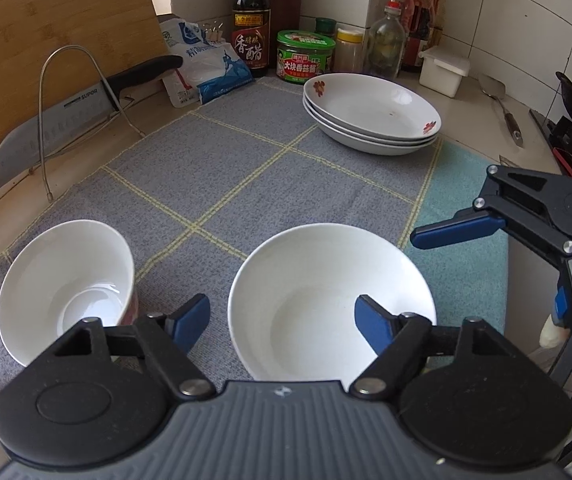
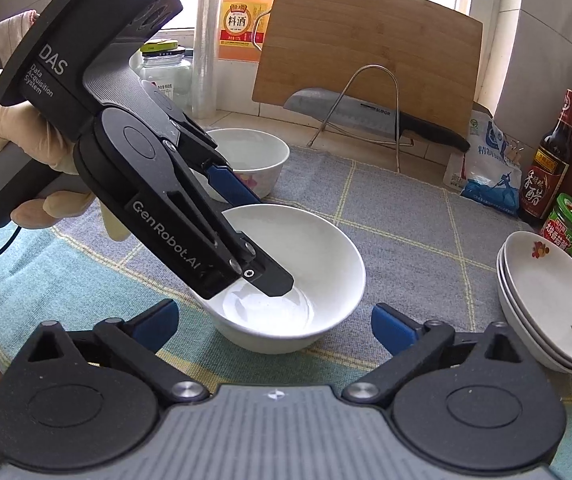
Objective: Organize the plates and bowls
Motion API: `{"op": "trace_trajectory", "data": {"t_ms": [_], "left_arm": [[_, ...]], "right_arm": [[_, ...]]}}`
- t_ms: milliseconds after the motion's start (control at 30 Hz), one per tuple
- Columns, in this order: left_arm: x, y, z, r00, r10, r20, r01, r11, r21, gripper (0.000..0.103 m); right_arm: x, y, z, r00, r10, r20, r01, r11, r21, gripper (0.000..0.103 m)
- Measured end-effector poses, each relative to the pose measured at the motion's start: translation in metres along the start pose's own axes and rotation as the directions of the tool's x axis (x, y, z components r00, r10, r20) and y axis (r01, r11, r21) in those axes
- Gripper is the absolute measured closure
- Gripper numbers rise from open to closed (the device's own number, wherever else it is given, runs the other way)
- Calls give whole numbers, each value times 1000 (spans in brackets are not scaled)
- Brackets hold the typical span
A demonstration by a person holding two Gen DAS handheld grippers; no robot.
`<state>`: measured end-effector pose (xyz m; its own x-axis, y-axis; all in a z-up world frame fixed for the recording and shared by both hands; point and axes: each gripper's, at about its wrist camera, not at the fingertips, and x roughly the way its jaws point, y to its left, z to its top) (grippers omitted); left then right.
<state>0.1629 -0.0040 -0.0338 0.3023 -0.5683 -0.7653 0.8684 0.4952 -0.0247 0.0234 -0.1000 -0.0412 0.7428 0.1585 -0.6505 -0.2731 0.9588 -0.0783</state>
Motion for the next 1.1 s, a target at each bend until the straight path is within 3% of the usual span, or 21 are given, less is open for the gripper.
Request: {"op": "trace_trajectory", "data": {"t_ms": [200, 400, 567, 800, 933, 1100], "left_arm": [[-16, 4, -5, 1000, 21, 19, -20, 999, -48, 12], [-38, 1, -16, 993, 114, 41, -110, 988, -104, 10], [-54, 4, -30, 977, 210, 29, -201, 961, -188, 10], [-67, 27, -52, 959, 282, 6, -266, 909, -321, 10], [-73, 39, -53, 944, 330, -2, -315, 901, -299, 10], [-76, 58, -40, 939, 345, 10, -333, 912, -240, 10]], "right_arm": [[-3, 5, 0, 1000, 3, -13, -3, 1000, -12, 0], [-10, 8, 5, 1000, 14, -4, -14, 1000, -15, 0], [-11, 9, 11, 1000, 20, 1, -20, 1000, -21, 0], [-5, 8, 22, 999, 50, 18, -50, 999, -22, 0], [3, 7, 32, 997, 76, 30, -75, 996, -38, 0], [17, 8, 49, 995, 89, 34, -86, 993, -83, 0]]}}
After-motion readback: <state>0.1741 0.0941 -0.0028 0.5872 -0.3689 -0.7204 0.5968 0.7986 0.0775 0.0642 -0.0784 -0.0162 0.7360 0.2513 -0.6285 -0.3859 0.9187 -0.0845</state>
